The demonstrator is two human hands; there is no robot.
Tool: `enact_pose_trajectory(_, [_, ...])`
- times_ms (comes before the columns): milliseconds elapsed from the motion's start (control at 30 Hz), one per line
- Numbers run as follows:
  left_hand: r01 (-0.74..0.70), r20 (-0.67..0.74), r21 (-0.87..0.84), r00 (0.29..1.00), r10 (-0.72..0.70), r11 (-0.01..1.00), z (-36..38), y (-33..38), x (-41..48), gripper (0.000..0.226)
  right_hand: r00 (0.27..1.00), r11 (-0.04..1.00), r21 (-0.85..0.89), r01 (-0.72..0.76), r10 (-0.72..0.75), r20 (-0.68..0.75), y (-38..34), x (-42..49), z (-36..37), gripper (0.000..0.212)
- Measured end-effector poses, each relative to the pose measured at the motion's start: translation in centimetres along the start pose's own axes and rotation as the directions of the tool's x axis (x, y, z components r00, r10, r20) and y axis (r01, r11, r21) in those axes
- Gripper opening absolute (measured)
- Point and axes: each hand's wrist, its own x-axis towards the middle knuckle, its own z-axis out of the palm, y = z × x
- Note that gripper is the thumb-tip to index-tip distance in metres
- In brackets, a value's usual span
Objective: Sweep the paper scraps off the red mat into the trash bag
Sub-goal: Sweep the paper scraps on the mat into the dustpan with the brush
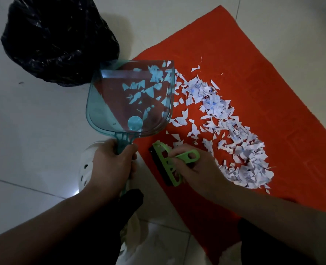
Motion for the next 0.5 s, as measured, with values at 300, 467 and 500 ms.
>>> enact_pose_trajectory(300, [-0.014,0.003,0.05,1.0,0.013,0.999,0.3,-0.3,0.0,0.022,1.0,0.999,-0.049,-0.024,0.023,-0.018,1.1,0.2,-0.6,0.016])
enact_pose_trajectory(467, [-0.018,-0.008,0.071,1.0,0.018,0.997,0.2,-0.3,0.1,0.022,0.982,1.0,-0.022,-0.021,0.017,-0.185,0.8,0.2,-3.3,0.009])
enact_pose_trajectory(500, [-0.02,-0.009,0.079,1.0,0.02,0.997,0.2,-0.2,0.1,0.023,0.983,1.0,-0.012,-0.006,0.003,-0.184,0.8,0.0,-3.3,0.011])
